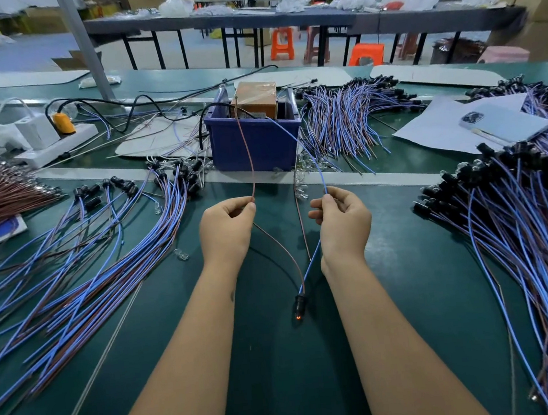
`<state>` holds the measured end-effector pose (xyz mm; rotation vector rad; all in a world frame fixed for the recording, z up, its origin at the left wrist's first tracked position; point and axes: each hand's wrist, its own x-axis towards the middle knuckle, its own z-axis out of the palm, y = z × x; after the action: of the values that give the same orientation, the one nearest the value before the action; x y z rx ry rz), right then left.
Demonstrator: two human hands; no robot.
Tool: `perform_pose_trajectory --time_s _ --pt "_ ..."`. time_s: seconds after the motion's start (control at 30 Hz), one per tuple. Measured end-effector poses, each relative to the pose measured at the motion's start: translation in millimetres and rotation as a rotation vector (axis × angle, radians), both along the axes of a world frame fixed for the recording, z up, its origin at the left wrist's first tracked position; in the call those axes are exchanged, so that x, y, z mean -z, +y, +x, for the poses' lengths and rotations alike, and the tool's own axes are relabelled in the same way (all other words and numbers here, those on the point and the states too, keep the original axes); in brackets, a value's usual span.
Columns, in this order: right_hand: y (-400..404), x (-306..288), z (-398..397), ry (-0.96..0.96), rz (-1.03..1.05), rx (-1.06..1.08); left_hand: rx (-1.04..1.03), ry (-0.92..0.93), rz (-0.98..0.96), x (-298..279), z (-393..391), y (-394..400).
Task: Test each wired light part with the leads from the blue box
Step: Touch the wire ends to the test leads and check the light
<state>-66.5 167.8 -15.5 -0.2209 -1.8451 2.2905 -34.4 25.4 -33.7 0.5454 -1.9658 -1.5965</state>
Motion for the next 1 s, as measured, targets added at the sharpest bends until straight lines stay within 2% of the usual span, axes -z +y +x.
perform_pose_trajectory --time_s 0.37,0.67,0.8,0.93,1.0 --pt "2 0 -1 -0.016 -0.055 0.063 -0.003 0.004 0.004 0 0 1" --pt "2 0 1 -0.008 -0.024 0.056 0.014 0.012 -0.003 -4 4 3" --pt "-6 -4 13 0.159 0.102 -0.199 0.127 0.097 0.047 -14 14 6" --pt "-15 -1 22 0.312 0.325 -0.378 0.261 0.118 0.265 -23 18 9" --pt "-16 1 25 0.314 0.312 -0.46 0.245 0.111 0.318 -25 18 11"
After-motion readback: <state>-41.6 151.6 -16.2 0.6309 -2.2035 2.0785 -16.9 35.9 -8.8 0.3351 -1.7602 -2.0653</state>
